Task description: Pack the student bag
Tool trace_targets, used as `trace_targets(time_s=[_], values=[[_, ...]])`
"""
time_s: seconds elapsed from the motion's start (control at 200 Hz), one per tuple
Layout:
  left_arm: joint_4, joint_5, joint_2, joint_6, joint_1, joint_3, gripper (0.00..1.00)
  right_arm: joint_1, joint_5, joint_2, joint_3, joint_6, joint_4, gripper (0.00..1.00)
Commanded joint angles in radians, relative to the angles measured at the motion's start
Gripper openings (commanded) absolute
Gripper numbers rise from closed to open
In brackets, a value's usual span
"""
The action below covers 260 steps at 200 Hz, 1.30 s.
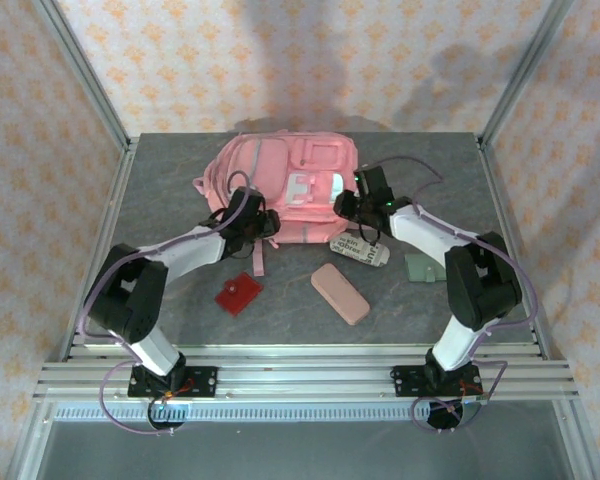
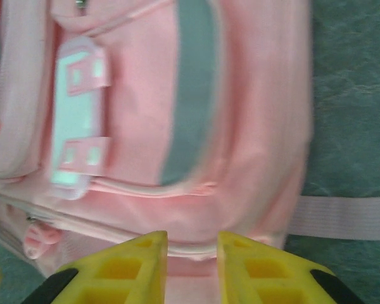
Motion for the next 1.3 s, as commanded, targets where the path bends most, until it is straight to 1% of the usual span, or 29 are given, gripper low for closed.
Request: trace_targets(time_s=[0.0, 0.12, 0.28, 0.315, 0.38, 0.415, 0.476, 0.561, 0.641, 0.661, 0.701, 0.726, 0.786, 0.831, 1.101, 1.121, 1.166, 1.181, 1.296], values=[[-0.069, -0.072, 0.080, -0.013, -0.015, 0.081, 0.50, 0.012, 0.038, 0.011, 0.039, -0.018, 0.004, 0.26], [-0.087, -0.124, 0.124, -0.013, -0.016, 0.120, 0.50, 0.012, 0.037, 0.007, 0.030, -0.019, 0.011, 0.26], [-0.117, -0.146, 0.187, 0.006, -0.016, 0.182, 0.48, 0.012, 0.030, 0.005, 0.012, -0.018, 0.022, 0.26], [-0.120, -0.151, 0.201, 0.006, -0.016, 0.192, 0.46, 0.012, 0.024, 0.007, 0.009, -0.014, 0.028, 0.25], [-0.117, -0.155, 0.225, 0.006, -0.016, 0.209, 0.39, 0.012, 0.018, 0.009, 0.002, -0.007, 0.039, 0.25], [-0.120, -0.156, 0.236, 0.035, -0.015, 0.222, 0.37, 0.012, 0.013, 0.011, 0.000, -0.004, 0.042, 0.25], [-0.133, -0.161, 0.279, 0.046, -0.015, 0.242, 0.30, 0.012, 0.008, 0.014, -0.001, -0.001, 0.047, 0.25], [-0.159, -0.169, 0.315, 0.055, -0.016, 0.267, 0.30, 0.013, 0.008, 0.017, -0.004, 0.001, 0.047, 0.24], [-0.163, -0.169, 0.333, 0.061, -0.015, 0.276, 0.32, 0.012, 0.008, 0.017, -0.008, 0.003, 0.050, 0.24], [-0.162, -0.166, 0.335, 0.063, -0.016, 0.276, 0.29, 0.012, 0.007, 0.016, -0.010, 0.003, 0.050, 0.24], [-0.158, -0.162, 0.339, 0.066, -0.015, 0.274, 0.14, 0.012, 0.011, 0.014, -0.013, 0.005, 0.050, 0.24], [-0.159, -0.163, 0.342, 0.065, -0.015, 0.276, 0.08, 0.013, 0.012, 0.014, -0.014, 0.006, 0.050, 0.24], [-0.165, -0.165, 0.344, 0.064, -0.013, 0.276, 0.07, 0.012, 0.011, 0.011, -0.016, 0.008, 0.052, 0.24], [-0.171, -0.167, 0.344, 0.064, -0.014, 0.274, 0.00, 0.013, 0.011, 0.010, -0.020, 0.012, 0.055, 0.24], [-0.188, -0.179, 0.286, 0.100, -0.014, 0.234, 0.00, 0.013, 0.000, 0.008, -0.033, 0.020, 0.069, 0.24], [-0.191, -0.179, 0.289, 0.105, -0.014, 0.237, 0.03, 0.013, -0.002, 0.007, -0.035, 0.021, 0.071, 0.24], [-0.207, -0.179, 0.303, 0.113, -0.014, 0.253, 0.14, 0.014, -0.006, 0.007, -0.036, 0.024, 0.074, 0.24], [-0.213, -0.179, 0.308, 0.117, -0.014, 0.259, 0.16, 0.014, -0.006, 0.007, -0.036, 0.026, 0.076, 0.24], [-0.221, -0.174, 0.355, 0.129, -0.013, 0.288, 0.18, 0.014, -0.007, 0.001, -0.041, 0.030, 0.079, 0.24]])
